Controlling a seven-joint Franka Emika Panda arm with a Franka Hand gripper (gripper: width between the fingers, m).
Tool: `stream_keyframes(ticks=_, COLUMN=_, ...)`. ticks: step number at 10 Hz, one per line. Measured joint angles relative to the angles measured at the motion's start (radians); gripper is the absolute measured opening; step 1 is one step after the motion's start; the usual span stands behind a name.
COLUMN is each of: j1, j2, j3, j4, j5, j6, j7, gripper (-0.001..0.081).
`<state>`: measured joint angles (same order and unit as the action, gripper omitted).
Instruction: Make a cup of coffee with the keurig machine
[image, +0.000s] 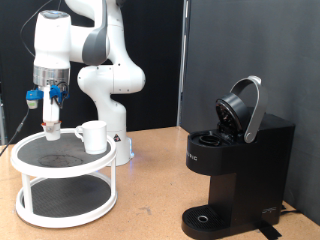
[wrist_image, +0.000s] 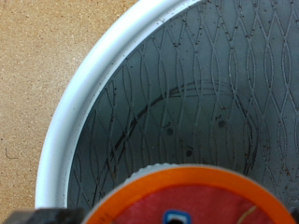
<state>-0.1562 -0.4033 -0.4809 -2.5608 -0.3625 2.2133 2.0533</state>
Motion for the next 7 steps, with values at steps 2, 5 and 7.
stream_keyframes(ticks=2, j1=0.02, j2=-0.002, j3=-0.015, j4=0.013, j5=0.124, j6=-0.017, j7=-0.041, gripper=0.0382)
stream_keyframes(ticks=5, j1=0.102, j2=-0.02, j3=-0.033, j4=0.085, j5=0.422, j6=-0.113, j7=-0.12, gripper=0.0382)
stream_keyframes(ticks=7, j1=0.136, j2=-0.027, j3=-0.029, j4=0.104, j5=0.52, j6=-0.124, j7=-0.097, gripper=0.0382)
